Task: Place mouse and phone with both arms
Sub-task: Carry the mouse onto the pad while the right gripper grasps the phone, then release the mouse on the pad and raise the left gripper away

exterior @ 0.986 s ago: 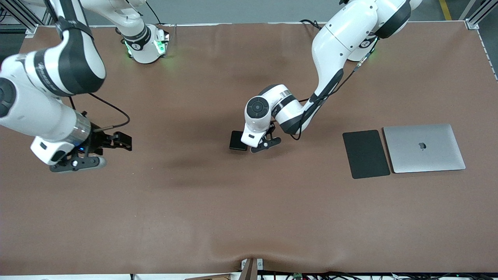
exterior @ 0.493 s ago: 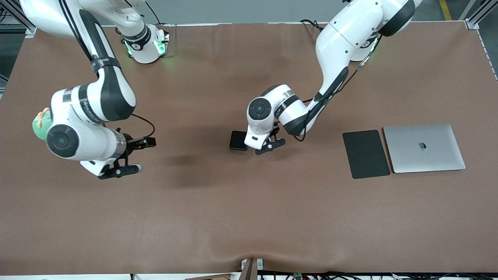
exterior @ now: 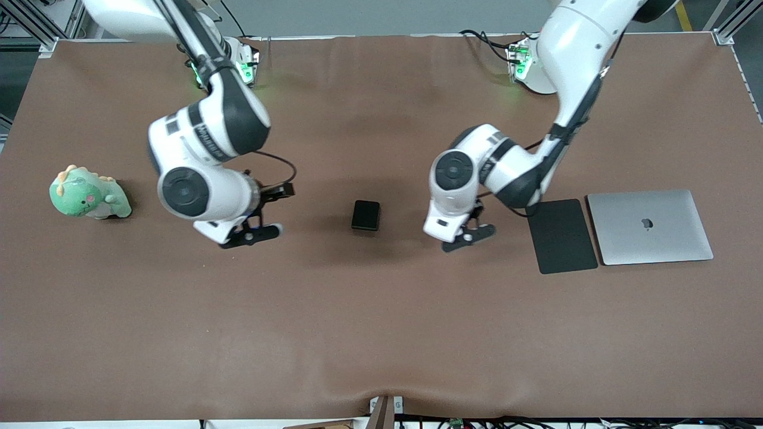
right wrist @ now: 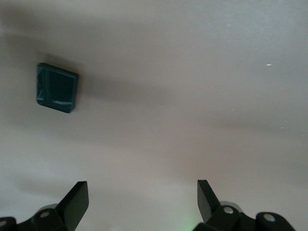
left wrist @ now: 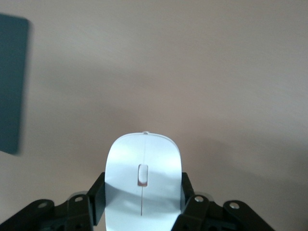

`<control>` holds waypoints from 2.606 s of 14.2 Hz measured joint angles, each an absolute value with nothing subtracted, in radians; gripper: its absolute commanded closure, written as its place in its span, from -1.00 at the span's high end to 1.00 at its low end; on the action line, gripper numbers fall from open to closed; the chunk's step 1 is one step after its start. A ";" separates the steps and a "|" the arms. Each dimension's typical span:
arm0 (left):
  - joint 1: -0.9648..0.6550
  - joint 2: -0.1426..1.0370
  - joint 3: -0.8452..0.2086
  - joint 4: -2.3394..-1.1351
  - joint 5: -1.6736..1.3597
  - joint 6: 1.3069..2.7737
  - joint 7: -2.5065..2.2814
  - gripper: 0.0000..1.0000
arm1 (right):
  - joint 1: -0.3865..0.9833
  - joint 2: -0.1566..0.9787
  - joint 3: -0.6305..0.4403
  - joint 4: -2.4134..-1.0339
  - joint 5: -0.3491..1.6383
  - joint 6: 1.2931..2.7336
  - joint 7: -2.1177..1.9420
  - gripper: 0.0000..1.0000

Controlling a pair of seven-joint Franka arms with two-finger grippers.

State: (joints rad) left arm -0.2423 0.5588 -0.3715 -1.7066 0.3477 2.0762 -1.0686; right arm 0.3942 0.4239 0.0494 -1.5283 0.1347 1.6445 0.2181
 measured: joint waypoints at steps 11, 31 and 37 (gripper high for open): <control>0.204 0.405 -0.373 -2.061 0.350 2.262 -0.615 -0.43 | 0.579 0.514 0.048 -1.583 0.135 1.995 0.583 1.00; 0.312 0.483 -0.385 -2.140 0.350 2.523 -0.509 -0.19 | 0.679 0.693 0.033 -1.644 0.037 2.358 0.788 1.00; 0.310 0.497 -0.386 -2.126 0.350 2.524 -0.509 0.64 | 0.690 0.758 0.034 -1.565 0.036 2.308 0.824 1.00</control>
State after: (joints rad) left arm 0.3096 0.4971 -0.3859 -2.1260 0.3496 2.5238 -0.5095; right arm 0.6900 0.7579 0.0339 -1.5649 0.0363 2.3081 0.8244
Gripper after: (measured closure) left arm 0.388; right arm 0.000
